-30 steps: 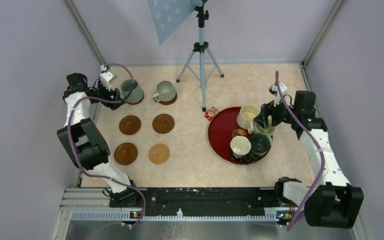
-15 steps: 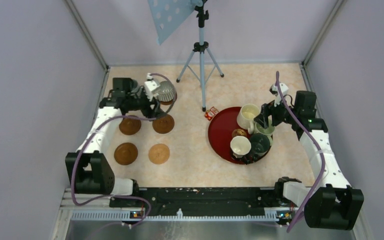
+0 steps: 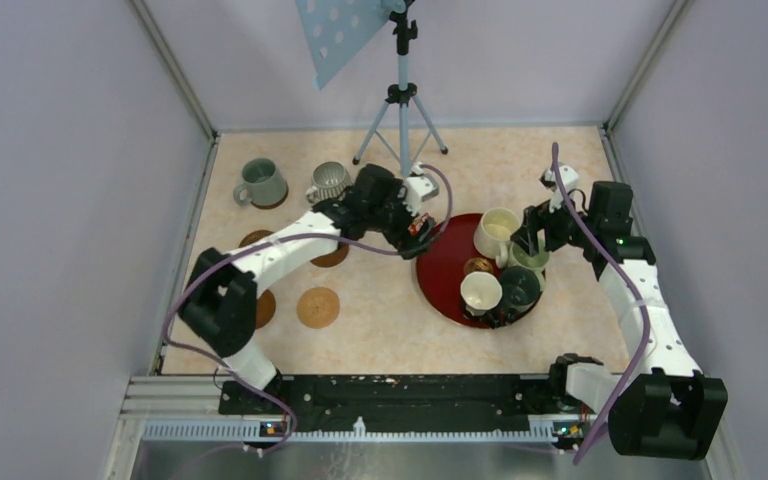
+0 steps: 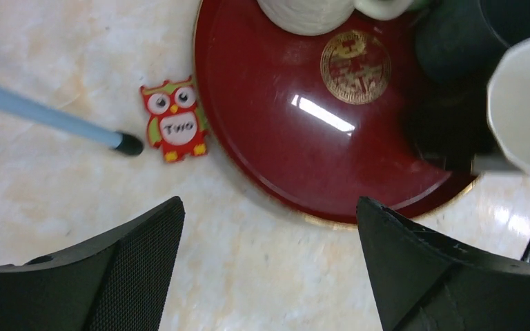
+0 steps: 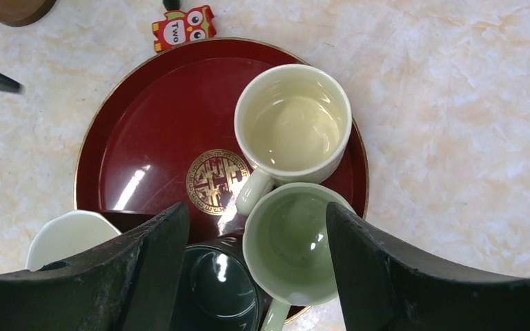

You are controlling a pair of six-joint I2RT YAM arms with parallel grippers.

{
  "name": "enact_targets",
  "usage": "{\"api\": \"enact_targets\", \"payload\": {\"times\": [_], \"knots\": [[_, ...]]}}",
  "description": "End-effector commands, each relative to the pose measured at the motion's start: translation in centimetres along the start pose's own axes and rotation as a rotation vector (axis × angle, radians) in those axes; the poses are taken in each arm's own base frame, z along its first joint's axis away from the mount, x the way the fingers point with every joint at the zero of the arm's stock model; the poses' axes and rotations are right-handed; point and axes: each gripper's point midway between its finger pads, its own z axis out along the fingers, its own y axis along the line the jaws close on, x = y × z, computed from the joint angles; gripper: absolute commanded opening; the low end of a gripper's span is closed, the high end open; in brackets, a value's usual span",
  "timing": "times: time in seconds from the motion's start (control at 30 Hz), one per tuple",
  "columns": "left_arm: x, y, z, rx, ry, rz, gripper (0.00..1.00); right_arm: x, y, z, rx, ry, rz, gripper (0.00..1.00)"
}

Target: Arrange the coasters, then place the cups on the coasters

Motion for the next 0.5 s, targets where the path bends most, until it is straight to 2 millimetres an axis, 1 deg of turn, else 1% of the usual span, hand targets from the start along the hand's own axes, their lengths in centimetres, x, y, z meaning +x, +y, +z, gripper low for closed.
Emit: {"api": "enact_targets", "payload": {"times": [0.0,0.07,0.17,0.37,0.47], "knots": [[-4.0,0.3,4.2,-0.161,-0.025,-0.119,0.99,-1.3,-0.7,-0.5,0.036,-0.034,-0.013,0.72],[-4.6,-0.2,5.7,-0.203,-0.010,-0.170,0.99,-1.3,-0.7,-0.5,0.042,-0.034,-0.014,0.72],[-5.3,-1.0,7.4,-0.253,-0.001,-0.196,0.99,-1.3,-1.0,-0.6,0.057,-0.034,-0.014,0.72],[-7.0,-3.0,10.0,-0.316,-0.026,-0.195,0.99,-1.1,-1.7,-0.5,0.096,-0.023,-0.003,0.72],[-7.1,-3.6,11.5,-0.340,-0.025,-0.199,0.99,-1.2,-2.2,-0.6,0.122,-0.022,0.002,0.72]]}}
